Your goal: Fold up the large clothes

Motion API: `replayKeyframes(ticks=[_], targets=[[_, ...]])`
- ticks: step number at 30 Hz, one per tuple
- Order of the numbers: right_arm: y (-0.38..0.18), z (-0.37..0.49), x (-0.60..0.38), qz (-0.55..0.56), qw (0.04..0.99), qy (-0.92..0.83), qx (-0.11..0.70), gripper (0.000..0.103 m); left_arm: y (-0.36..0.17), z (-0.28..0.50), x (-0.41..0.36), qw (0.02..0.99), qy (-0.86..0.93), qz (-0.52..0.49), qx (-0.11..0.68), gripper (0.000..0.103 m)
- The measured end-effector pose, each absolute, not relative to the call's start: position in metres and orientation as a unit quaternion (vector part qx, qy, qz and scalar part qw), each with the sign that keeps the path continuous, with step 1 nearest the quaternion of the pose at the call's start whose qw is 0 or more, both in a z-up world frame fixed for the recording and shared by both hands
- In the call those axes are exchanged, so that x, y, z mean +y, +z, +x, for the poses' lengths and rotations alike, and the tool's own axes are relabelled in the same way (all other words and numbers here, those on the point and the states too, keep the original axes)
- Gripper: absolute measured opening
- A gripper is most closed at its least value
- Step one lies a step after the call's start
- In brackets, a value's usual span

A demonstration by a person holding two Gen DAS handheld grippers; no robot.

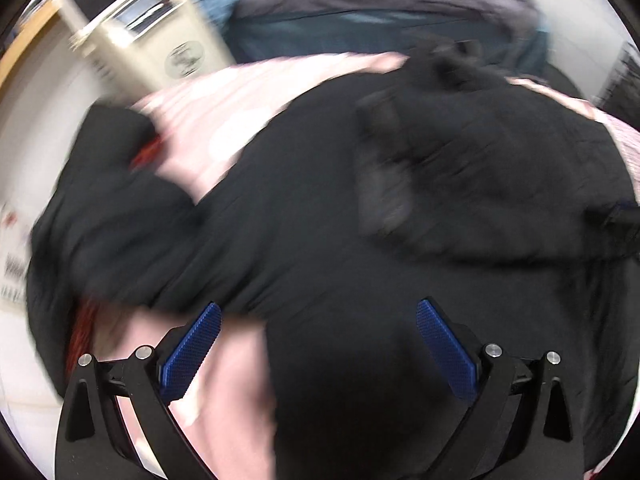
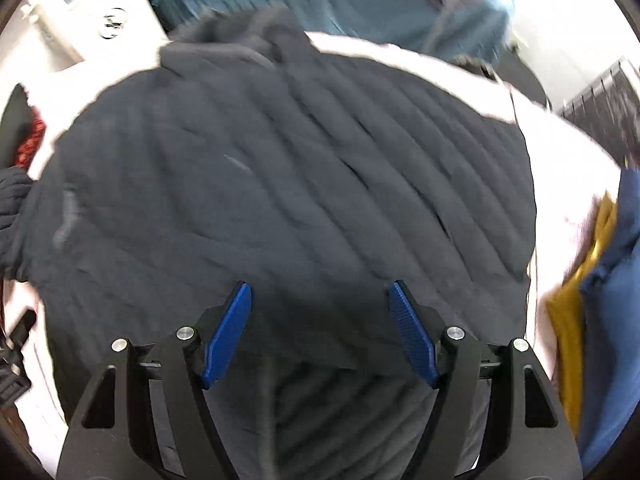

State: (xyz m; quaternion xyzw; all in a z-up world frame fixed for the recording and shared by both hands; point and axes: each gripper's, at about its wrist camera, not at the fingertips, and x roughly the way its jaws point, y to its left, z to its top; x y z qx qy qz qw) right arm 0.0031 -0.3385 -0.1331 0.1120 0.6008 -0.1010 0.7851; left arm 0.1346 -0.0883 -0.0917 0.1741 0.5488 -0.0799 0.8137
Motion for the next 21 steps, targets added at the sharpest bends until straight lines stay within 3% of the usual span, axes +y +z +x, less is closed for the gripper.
replayKeyframes(ticks=[2,9,18,21], targets=[[-0.146,-0.001,-0.350,0.126,0.776,-0.110,0.608,0.081,-0.091,0.149,-0.127,0.814,-0.119,0.190,0.537,0.097],[-0.176,0.011,-0.350,0.106,0.757,-0.104,0.636,0.097,-0.131,0.181,-0.197,0.788,-0.155,0.267,0.532,0.097],[-0.200,0.027,-0.348,0.102,0.753,-0.106,0.641,0.098,-0.180,0.220,-0.171,0.747,-0.141,0.142,0.634,0.098],[-0.204,0.033,-0.344,0.100,0.750,-0.121,0.643,0.098,-0.188,0.226,-0.172,0.738,-0.139,0.145,0.644,0.098]])
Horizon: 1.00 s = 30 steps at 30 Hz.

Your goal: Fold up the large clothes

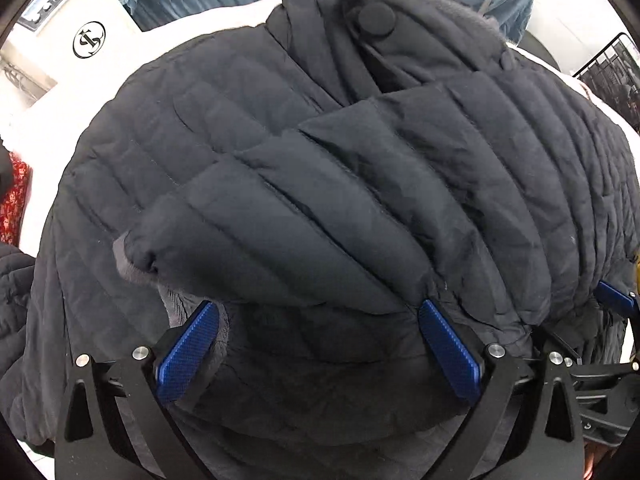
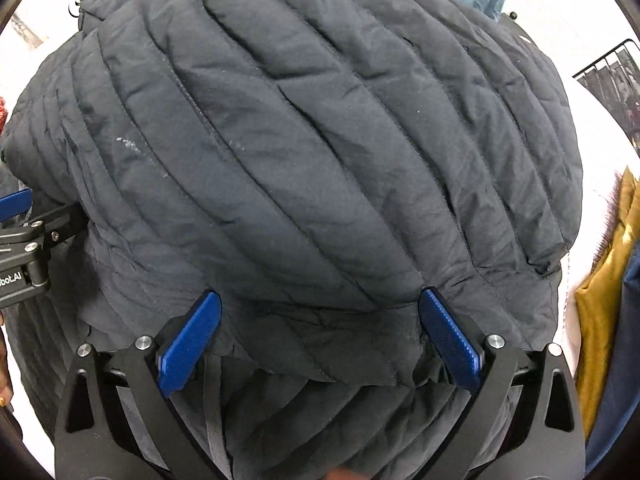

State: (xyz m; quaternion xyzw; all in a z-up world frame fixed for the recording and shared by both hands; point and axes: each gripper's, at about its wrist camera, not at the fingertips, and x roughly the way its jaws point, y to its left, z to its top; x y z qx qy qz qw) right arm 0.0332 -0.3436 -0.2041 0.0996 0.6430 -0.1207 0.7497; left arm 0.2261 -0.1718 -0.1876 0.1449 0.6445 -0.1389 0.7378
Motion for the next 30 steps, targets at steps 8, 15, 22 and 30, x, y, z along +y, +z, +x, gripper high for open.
replayKeyframes(ticks=[8,15,22,30], targets=[[-0.219,0.058,-0.338,0.107,0.734,-0.126,0.659,0.098,-0.195,0.231,-0.182,0.741,-0.123,0.141,0.645,0.099],[-0.218,0.066,-0.352,0.108,0.730,-0.124,0.663,0.098,-0.192,0.210,-0.171,0.753,-0.131,0.131,0.631,0.098],[-0.205,0.060,-0.358,0.125,0.730,-0.144,0.656,0.098,-0.167,0.183,-0.139,0.751,-0.115,0.110,0.641,0.097],[-0.178,0.017,-0.340,0.138,0.742,-0.108,0.647,0.098,-0.129,0.105,-0.064,0.774,-0.088,0.077,0.622,0.097]])
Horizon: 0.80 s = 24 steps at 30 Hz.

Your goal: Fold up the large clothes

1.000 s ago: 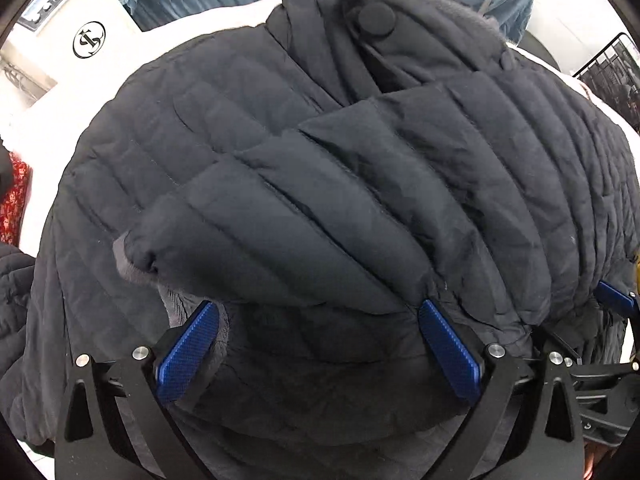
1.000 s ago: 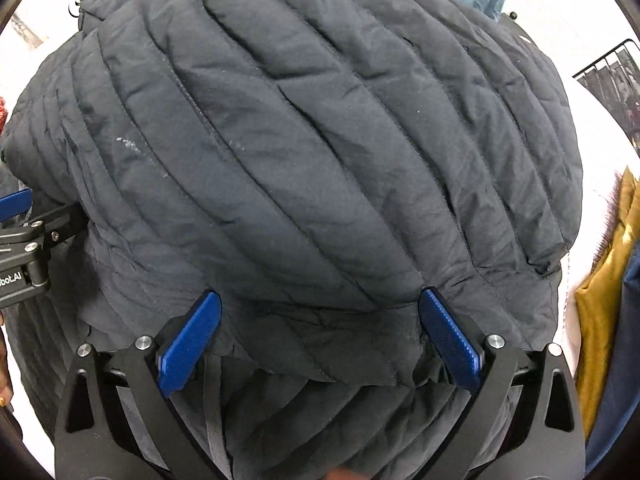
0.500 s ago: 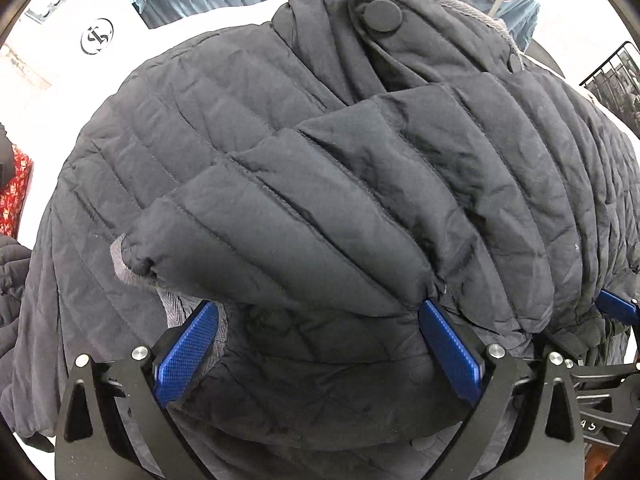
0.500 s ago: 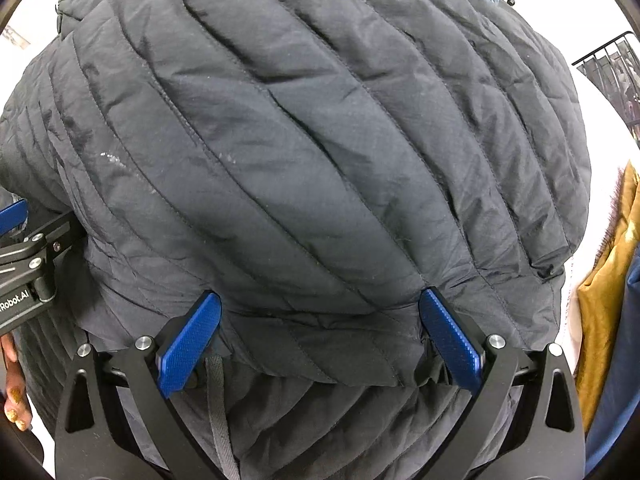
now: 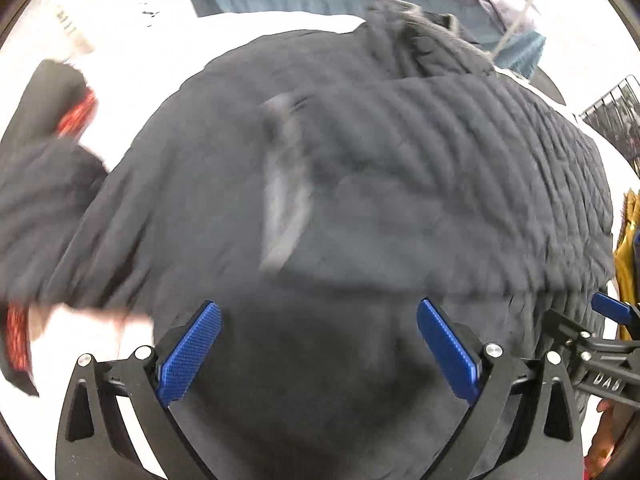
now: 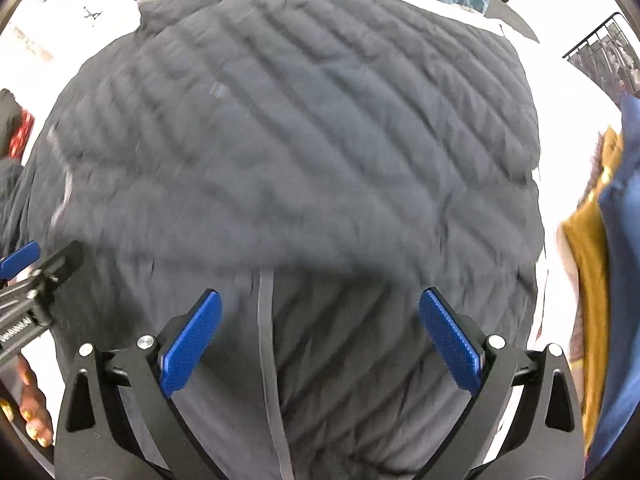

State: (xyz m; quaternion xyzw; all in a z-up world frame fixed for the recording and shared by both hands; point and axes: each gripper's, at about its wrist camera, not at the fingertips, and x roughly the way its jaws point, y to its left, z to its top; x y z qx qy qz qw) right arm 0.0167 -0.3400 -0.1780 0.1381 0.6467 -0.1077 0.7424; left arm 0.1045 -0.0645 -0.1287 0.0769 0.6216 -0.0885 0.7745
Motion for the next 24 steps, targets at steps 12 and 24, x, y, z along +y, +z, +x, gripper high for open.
replayKeyframes(ticks=[12,24], targets=[[-0.178,-0.047,-0.314,0.125,0.744,-0.058,0.654,0.098,-0.113,0.015,0.111,0.789,0.074,-0.017,0.610,0.097],[-0.154,-0.064,-0.266,0.100,0.759,-0.056,0.641,0.098,-0.066,0.002,0.286,0.800,0.182,-0.270,0.504,0.097]])
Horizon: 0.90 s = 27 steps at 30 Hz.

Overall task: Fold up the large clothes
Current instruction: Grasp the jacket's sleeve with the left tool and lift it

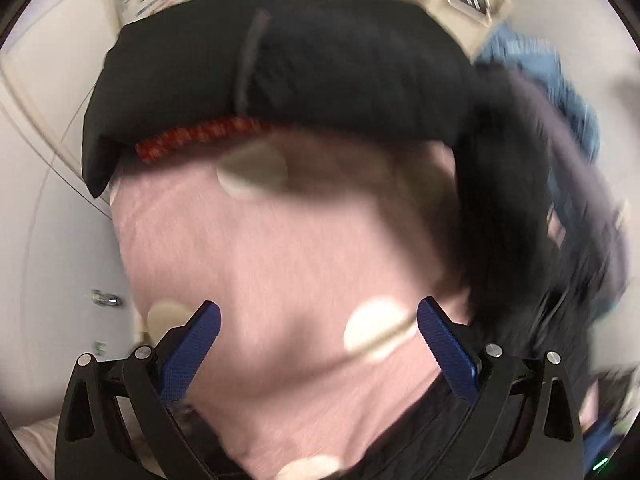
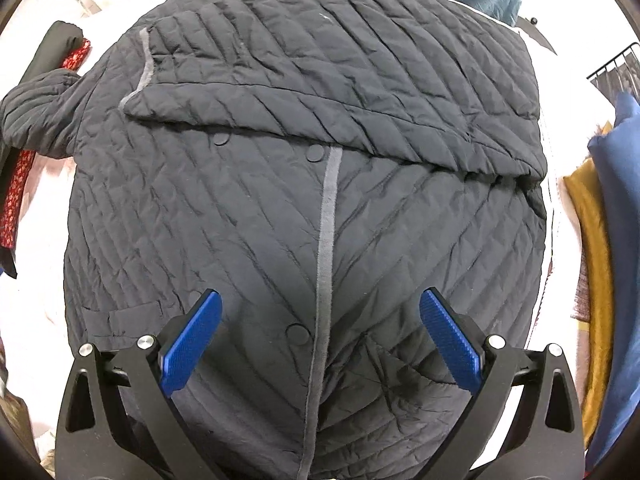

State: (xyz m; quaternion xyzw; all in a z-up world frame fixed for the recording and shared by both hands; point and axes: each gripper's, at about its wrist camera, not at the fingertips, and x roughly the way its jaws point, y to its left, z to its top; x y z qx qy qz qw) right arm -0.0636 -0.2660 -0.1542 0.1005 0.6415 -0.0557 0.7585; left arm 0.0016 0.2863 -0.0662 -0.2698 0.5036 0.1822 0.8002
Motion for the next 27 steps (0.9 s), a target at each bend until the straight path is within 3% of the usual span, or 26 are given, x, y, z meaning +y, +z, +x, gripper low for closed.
replayKeyframes(ticks=[7,13,16,18,20,21,23,25,27], targets=[[-0.144,-0.061,-0.241,0.086,0.764,-0.068,0.636,0.098,-0.054,0.049,0.312,0.796,0.186,-0.396,0.418,0.097],[-0.125,-0.061,-0.243,0.073,0.771,-0.086,0.627,0.098,-0.084,0.074,0.337,0.744,0.180,-0.532,0.363,0.097],[-0.121,-0.065,-0.244,0.076,0.769,-0.101,0.626,0.098,-0.100,0.083,0.339,0.738,0.193,-0.538,0.359,0.095],[-0.117,-0.068,-0.249,0.079,0.768,-0.108,0.626,0.098,-0.104,0.089,0.339,0.732,0.188,-0.543,0.367,0.086],[-0.114,-0.072,-0.255,0.081,0.768,-0.116,0.624,0.098,-0.100,0.093,0.339,0.729,0.169,-0.552,0.367,0.054],[-0.115,-0.072,-0.256,0.081,0.768,-0.117,0.624,0.098,-0.092,0.095,0.339,0.733,0.165,-0.549,0.366,0.048],[-0.123,-0.073,-0.262,0.084,0.766,-0.120,0.626,0.098,-0.069,0.095,0.340,0.758,0.160,-0.524,0.354,0.027],[-0.126,-0.072,-0.262,0.086,0.764,-0.121,0.628,0.098,-0.035,0.092,0.344,0.790,0.165,-0.486,0.336,0.015],[-0.127,-0.068,-0.259,0.085,0.765,-0.118,0.627,0.098,-0.007,0.088,0.351,0.812,0.176,-0.456,0.317,0.011]])
